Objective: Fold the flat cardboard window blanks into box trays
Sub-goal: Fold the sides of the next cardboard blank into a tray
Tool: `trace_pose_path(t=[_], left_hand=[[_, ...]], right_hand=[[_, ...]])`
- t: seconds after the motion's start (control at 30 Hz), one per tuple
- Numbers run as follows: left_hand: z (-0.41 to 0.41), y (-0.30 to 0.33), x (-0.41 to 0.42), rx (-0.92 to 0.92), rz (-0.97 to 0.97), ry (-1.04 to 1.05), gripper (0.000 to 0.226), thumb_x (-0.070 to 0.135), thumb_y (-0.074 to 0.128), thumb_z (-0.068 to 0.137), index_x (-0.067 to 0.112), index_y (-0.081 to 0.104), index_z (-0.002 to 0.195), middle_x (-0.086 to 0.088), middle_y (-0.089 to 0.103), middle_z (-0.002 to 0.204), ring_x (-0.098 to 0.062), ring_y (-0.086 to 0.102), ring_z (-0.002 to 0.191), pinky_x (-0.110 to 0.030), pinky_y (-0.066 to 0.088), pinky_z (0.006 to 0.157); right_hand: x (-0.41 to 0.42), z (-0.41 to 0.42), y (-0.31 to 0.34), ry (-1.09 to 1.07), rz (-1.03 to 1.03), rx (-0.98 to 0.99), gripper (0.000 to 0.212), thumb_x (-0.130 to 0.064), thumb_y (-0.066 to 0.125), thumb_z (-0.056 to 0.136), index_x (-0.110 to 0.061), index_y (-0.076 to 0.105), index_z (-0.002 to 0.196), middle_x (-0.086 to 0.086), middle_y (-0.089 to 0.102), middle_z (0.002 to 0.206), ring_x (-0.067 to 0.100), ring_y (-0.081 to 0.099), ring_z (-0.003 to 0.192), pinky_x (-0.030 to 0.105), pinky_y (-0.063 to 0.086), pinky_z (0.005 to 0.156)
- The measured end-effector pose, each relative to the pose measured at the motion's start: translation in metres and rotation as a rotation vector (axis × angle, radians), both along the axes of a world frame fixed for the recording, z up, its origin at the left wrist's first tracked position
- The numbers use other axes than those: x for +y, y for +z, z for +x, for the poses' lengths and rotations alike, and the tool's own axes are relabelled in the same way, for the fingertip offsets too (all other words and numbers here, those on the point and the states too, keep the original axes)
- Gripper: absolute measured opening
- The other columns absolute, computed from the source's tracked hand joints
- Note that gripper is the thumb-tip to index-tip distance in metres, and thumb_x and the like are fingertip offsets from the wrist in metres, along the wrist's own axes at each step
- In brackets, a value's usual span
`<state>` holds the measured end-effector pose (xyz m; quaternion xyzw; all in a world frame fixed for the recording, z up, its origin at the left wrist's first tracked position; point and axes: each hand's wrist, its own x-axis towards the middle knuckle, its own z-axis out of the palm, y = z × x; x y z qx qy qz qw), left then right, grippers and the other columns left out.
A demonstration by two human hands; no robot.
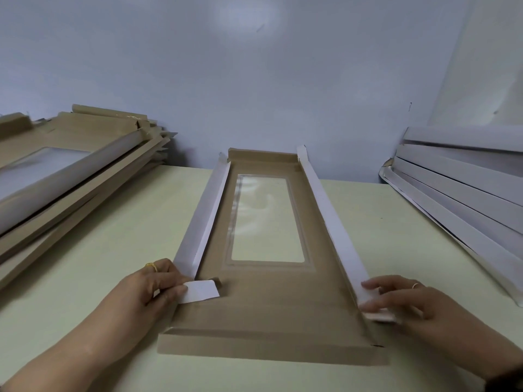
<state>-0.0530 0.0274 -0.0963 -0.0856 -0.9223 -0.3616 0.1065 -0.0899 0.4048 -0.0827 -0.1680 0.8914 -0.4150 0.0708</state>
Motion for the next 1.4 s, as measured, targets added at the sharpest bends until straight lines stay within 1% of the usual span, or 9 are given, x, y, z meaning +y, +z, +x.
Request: trace_pose_path(t=[0.2,0.37,0.5,0.6,0.67,0.8,0.93,1.17,1.4], left_hand=[[0.001,0.001,0.001,-0.025,0.062,-0.054,0.036,0.003,0.048,0.091,0.029,0.073,0.09,0.01,0.052,0.086,-0.009,0.051,0.075,-0.018,0.041,0.066],[0.002,0.0,0.007,0.052,0.01,-0.095,0.061,-0.013,0.046,0.087,0.041,0.066,0.107,0.019,0.05,0.084,-0.003,0.048,0.069,-0.009,0.035,0.059],[0.004,0.0,0.005,0.112,-0.011,-0.054,0.047,-0.005,0.054,0.087,0.042,0.061,0.085,0.017,0.056,0.083,-0.004,0.049,0.073,-0.01,0.038,0.062],[0.005,0.001,0.006,0.168,-0.047,-0.077,0.033,0.007,0.054,0.089,0.04,0.056,0.086,0.019,0.057,0.081,-0.002,0.052,0.071,-0.012,0.039,0.061],[0.006,0.004,0.004,0.199,-0.096,-0.106,0.019,0.028,0.045,0.085,0.042,0.056,0.091,0.022,0.058,0.088,0.003,0.056,0.075,-0.014,0.043,0.065],[0.011,0.001,-0.008,0.235,-0.254,-0.17,0.041,0.015,0.042,0.082,0.037,0.054,0.115,0.029,0.051,0.113,0.014,0.051,0.098,-0.002,0.039,0.079],[0.014,-0.006,-0.016,0.183,-0.173,-0.228,0.088,-0.008,0.034,0.061,0.05,0.044,0.128,0.028,0.046,0.126,0.009,0.049,0.11,-0.004,0.041,0.083],[0.009,-0.012,-0.025,0.006,0.013,-0.314,0.088,0.016,0.075,0.061,0.061,0.035,0.126,0.029,0.041,0.129,0.005,0.052,0.108,-0.003,0.039,0.083],[0.007,0.002,-0.006,0.053,0.124,-0.138,0.026,0.028,0.067,0.07,0.042,0.071,0.092,0.02,0.064,0.1,-0.002,0.059,0.076,-0.009,0.043,0.069]], right_hand=[[-0.001,-0.002,-0.001,-0.065,-0.126,-0.028,0.027,-0.001,0.049,0.09,-0.008,0.073,0.08,0.0,0.066,0.094,0.014,0.061,0.091,0.019,0.041,0.082],[-0.026,0.007,-0.005,-0.117,-0.017,0.288,0.029,-0.002,0.061,0.083,-0.028,0.069,0.074,-0.008,0.054,0.072,0.006,0.049,0.062,0.012,0.035,0.06],[-0.04,0.009,-0.008,-0.116,0.21,0.585,0.027,0.002,0.076,0.069,-0.018,0.058,0.07,-0.009,0.051,0.062,0.006,0.046,0.058,0.012,0.038,0.056],[-0.04,0.01,-0.009,0.027,0.332,0.751,0.019,-0.012,0.061,0.086,-0.013,0.059,0.067,-0.007,0.052,0.068,0.01,0.049,0.059,0.02,0.04,0.055],[-0.036,0.012,-0.005,0.058,0.358,0.763,0.043,-0.025,0.034,0.098,-0.012,0.067,0.074,-0.002,0.058,0.074,0.012,0.055,0.062,0.022,0.045,0.056],[-0.027,0.023,-0.001,0.146,0.456,0.62,0.059,0.01,0.043,0.06,-0.01,0.066,0.111,-0.006,0.056,0.102,-0.007,0.046,0.082,0.001,0.038,0.073],[-0.018,0.029,-0.01,0.215,0.53,0.605,0.082,-0.01,0.041,0.052,-0.021,0.041,0.134,-0.015,0.041,0.122,-0.004,0.048,0.1,0.006,0.039,0.084],[-0.025,0.019,-0.011,0.16,0.372,0.708,0.059,-0.008,0.065,0.051,-0.011,0.066,0.11,-0.013,0.048,0.105,0.0,0.051,0.084,0.013,0.046,0.069],[-0.038,0.008,-0.014,-0.051,-0.156,0.378,0.041,0.008,0.068,0.076,-0.032,0.068,0.065,-0.012,0.056,0.071,0.005,0.048,0.059,0.018,0.034,0.054]])
